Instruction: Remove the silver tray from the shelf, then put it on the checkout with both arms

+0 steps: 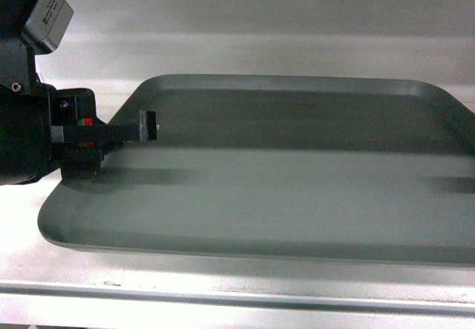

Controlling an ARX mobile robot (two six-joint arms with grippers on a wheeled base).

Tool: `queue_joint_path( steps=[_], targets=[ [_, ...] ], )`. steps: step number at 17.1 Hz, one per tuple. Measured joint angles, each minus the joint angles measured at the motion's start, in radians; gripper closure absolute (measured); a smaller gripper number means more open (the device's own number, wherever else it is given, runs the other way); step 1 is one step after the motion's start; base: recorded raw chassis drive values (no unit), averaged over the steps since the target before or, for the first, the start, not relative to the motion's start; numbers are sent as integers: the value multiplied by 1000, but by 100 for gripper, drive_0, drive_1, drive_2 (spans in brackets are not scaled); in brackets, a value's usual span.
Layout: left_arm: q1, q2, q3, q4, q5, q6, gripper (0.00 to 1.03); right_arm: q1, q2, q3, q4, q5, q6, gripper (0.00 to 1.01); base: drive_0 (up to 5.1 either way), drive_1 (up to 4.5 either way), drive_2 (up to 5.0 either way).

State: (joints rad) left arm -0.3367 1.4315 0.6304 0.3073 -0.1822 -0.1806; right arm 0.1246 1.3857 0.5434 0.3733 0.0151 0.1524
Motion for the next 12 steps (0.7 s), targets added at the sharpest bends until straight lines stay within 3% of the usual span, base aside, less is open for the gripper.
queue_joint_path(
  steps=[12],
  targets=[
    [3, 0, 2, 11, 1, -7, 100, 0, -2, 0, 16, 7, 0, 99, 0, 0, 0]
  ],
)
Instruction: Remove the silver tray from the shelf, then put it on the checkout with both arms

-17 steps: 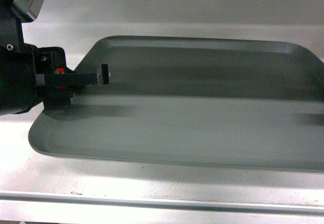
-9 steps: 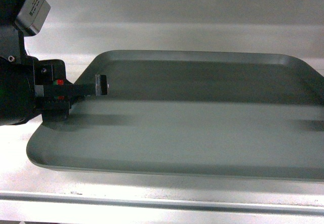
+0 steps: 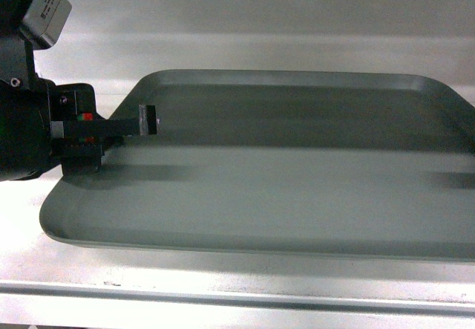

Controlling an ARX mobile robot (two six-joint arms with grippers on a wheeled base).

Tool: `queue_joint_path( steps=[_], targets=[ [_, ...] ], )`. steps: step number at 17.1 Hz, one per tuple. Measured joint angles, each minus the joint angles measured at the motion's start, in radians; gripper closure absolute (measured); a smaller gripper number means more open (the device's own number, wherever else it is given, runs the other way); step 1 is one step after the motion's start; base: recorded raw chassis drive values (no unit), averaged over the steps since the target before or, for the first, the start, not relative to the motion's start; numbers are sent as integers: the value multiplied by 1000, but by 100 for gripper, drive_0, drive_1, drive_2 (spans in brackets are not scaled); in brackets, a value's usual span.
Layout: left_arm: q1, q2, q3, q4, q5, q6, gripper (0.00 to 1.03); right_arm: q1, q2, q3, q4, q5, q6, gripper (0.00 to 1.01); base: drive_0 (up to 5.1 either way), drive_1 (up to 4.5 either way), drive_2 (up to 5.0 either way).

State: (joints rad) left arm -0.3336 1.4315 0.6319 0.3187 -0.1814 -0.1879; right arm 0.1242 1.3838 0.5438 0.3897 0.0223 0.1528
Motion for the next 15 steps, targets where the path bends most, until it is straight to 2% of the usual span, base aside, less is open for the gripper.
queue_joint_path(
  steps=[15],
  targets=[
    [0, 0, 0, 0, 0, 0, 100, 0, 0, 0, 0, 0, 0, 99, 0, 0, 0]
  ],
)
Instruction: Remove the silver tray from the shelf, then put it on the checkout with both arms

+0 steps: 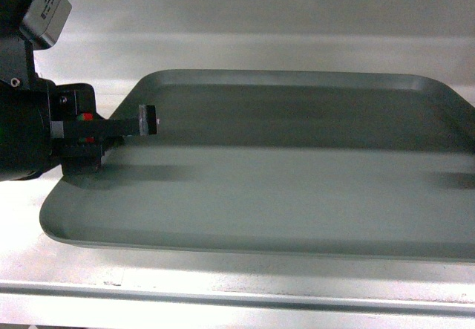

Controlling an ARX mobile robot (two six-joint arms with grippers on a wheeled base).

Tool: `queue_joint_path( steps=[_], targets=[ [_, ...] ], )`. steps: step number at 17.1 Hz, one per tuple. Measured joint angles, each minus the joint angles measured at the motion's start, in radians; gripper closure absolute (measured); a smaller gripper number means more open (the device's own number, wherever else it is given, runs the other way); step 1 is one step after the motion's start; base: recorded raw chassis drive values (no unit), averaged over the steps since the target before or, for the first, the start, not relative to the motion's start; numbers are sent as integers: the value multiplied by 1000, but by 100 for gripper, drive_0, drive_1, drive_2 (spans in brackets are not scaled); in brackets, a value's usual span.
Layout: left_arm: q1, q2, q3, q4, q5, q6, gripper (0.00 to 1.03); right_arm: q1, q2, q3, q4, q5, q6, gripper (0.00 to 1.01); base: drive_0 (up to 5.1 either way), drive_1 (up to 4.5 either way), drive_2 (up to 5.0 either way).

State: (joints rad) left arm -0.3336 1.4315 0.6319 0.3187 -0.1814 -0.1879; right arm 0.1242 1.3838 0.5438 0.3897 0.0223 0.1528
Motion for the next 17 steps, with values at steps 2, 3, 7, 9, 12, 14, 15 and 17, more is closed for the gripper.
queue_joint_path(
  steps=[2, 3, 7, 9, 12, 14, 15, 17],
  targets=[
    [0, 0, 0, 0, 0, 0, 100, 0, 0, 0, 0, 0, 0, 99, 0, 0, 0],
    [0, 0, 0, 0, 0, 0, 100, 0, 0, 0, 0, 0, 0, 99, 0, 0, 0],
    [3, 0, 4, 1, 3, 0, 100, 0, 0, 0, 2, 0, 0, 99, 0, 0, 0],
    [3, 2, 4, 0, 3, 0, 100, 0, 0, 0, 2, 0, 0, 99, 19, -402, 439],
    [3, 2, 6, 2, 5, 0, 100, 0, -5, 0, 4, 1, 0, 99, 15, -405, 435],
    [3, 2, 6, 4, 6, 0, 100, -1, -5, 0, 3, 2, 0, 99, 3, -417, 423],
    [4, 2, 6, -4, 5, 0, 100, 0, -5, 0, 1, 1, 0, 99, 1, -418, 421],
    [3, 2, 7, 2, 7, 0, 100, -1, -5, 0, 2, 2, 0, 99, 0, -420, 419]
  ],
)
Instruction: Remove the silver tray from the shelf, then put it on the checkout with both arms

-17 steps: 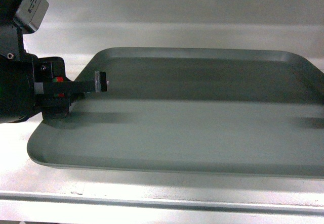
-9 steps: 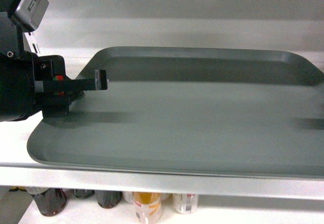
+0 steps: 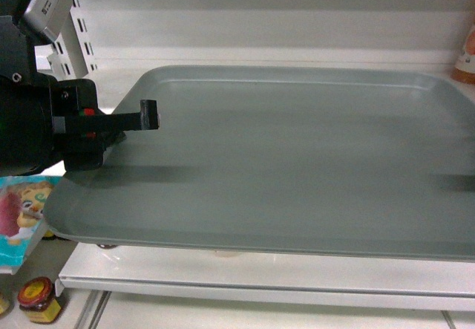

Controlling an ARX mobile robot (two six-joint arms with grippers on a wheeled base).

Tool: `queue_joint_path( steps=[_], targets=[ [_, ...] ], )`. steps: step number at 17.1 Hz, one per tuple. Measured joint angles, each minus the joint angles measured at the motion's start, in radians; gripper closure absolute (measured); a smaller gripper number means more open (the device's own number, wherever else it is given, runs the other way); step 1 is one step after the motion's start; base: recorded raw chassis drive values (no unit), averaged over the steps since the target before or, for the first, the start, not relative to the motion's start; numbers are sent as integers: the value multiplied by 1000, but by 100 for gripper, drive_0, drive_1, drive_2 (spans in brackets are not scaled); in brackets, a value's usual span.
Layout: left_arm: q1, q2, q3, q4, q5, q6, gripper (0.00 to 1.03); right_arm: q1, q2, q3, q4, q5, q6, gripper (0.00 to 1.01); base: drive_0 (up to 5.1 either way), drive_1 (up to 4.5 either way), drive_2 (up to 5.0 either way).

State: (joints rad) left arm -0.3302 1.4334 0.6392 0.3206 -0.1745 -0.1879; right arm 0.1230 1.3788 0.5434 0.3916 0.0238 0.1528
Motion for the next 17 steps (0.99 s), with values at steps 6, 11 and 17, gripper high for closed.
queue_joint_path(
  steps=[6, 11, 17],
  targets=[
    [0, 0, 1, -8, -1, 0, 100, 0, 0, 0, -4, 2, 0, 99, 9, -411, 428],
    [0, 0, 2, -3, -1, 0, 100, 1, -1, 0, -1, 2, 0, 99, 8, -412, 427],
    [0, 0, 2, -6, -1, 0, 100, 1, -1, 0, -7, 2, 0, 99, 11, -409, 430]
  ],
)
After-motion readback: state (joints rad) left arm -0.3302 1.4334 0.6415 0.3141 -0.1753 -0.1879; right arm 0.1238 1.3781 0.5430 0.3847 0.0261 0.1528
